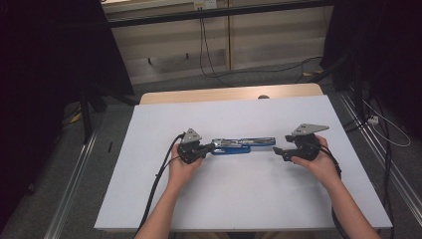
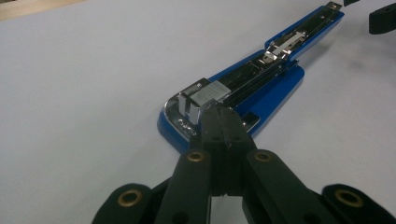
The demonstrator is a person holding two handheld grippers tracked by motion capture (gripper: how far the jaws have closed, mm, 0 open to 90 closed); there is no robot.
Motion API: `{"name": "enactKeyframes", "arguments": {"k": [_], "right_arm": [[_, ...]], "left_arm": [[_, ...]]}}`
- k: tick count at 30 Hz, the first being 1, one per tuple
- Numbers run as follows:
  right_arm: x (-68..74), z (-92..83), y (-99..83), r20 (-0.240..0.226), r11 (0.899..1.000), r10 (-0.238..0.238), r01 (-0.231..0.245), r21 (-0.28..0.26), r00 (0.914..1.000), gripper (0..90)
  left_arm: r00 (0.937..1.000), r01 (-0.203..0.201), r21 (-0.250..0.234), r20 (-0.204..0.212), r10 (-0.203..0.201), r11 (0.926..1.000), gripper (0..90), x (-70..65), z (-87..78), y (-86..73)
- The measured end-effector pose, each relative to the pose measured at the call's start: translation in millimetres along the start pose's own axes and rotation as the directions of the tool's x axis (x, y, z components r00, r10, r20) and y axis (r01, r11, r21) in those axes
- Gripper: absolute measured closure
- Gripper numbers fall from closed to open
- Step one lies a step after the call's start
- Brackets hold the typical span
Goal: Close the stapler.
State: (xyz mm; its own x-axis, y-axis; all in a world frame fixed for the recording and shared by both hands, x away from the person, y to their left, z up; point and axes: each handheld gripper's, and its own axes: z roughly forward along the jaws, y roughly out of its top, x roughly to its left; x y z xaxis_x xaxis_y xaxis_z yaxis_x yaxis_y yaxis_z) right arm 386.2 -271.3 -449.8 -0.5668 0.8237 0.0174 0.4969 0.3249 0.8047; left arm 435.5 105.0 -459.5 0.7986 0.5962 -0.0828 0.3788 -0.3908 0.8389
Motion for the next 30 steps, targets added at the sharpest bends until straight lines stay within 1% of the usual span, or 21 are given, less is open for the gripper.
{"name": "enactKeyframes", "arguments": {"k": [4,5,7,9,11,14,16,18,20,22,23,24,25,27,30], "right_arm": [[-1.4,1.2,-1.9,-0.004,1.0,0.009,-0.009,0.01,1.0,32.5],[-1.7,1.7,-2.3,-0.006,1.0,0.011,-0.011,0.009,0.9999,33.2],[-2.2,2.7,-2.7,-0.004,1.0,0.013,-0.013,0.015,0.9999,35.5],[-2.0,4.1,-3.0,-0.013,1.0,0.014,-0.014,0.021,0.9998,41.6],[-1.6,6.0,-3.3,-0.007,0.999,0.013,-0.013,0.035,0.9999,45.1],[-1.0,8.0,-3.5,-0.006,0.998,0.014,-0.013,0.054,0.9999,52.7],[-0.4,8.6,-3.6,-0.012,0.998,0.01,-0.009,0.063,0.9999,58.8],[-0.3,9.0,-3.7,-0.01,0.997,0.014,-0.013,0.07,0.9999,68.2],[0.0,10.0,-3.8,-0.02,0.997,0.019,-0.017,0.079,0.9996,73.7],[0.1,11.1,-4.1,-0.02,0.996,0.019,-0.018,0.088,0.9996,80.6],[0.2,11.7,-4.2,-0.033,0.996,0.026,-0.023,0.088,0.9991,82.1],[0.1,12.2,-4.2,-0.035,0.996,0.028,-0.025,0.087,0.999,84.5],[0.2,12.8,-3.8,-0.032,0.996,0.023,-0.02,0.09,0.9992,86.8],[0.1,13.8,-3.0,-0.023,0.996,0.028,-0.026,0.085,0.9993,89.4],[0.7,15.9,-2.1,-0.022,0.996,0.034,-0.032,0.088,0.9992,90.0]], "left_arm": [[1.0,0.004,0.005,-0.002,-0.004,1.0,90.0,-0.3,3.3,-1.4],[1.0,0.01,0.003,-0.001,-0.01,0.9999,90.0,-0.4,3.7,-1.6],[1.0,0.006,-0.001,-0.005,-0.006,1.0,90.0,-0.1,3.8,-1.6],[0.9999,0.01,0.001,-0.009,-0.01,1.0,90.0,-0.1,4.0,-1.8],[0.9999,-0.002,0.01,-0.014,0.002,1.0,90.0,1.0,4.3,-2.1],[0.9999,0.008,0.006,-0.009,-0.008,0.9999,90.0,0.7,4.8,-2.3],[0.9999,0.004,0.005,-0.012,-0.004,1.0,90.0,0.8,4.8,-2.4],[0.9999,-0.004,0.005,-0.016,0.004,1.0,90.0,0.7,4.9,-2.4],[0.9999,0.0,0.004,-0.014,0.0,1.0,90.0,0.3,5.1,-2.5],[0.9999,0.001,0.0,-0.012,-0.001,1.0,90.0,0.0,5.4,-2.5],[0.9999,0.003,-0.002,-0.012,-0.003,1.0,90.0,-0.1,5.5,-2.5],[0.9999,0.004,0.0,-0.014,-0.004,1.0,90.0,-0.1,5.4,-2.5],[0.9999,0.004,-0.003,-0.011,-0.004,1.0,90.0,-0.1,5.5,-2.6],[0.9999,0.002,0.002,-0.014,-0.002,1.0,90.0,0.0,5.3,-2.5],[0.9999,0.002,0.001,-0.013,-0.002,1.0,90.0,0.0,5.4,-2.5]]}}
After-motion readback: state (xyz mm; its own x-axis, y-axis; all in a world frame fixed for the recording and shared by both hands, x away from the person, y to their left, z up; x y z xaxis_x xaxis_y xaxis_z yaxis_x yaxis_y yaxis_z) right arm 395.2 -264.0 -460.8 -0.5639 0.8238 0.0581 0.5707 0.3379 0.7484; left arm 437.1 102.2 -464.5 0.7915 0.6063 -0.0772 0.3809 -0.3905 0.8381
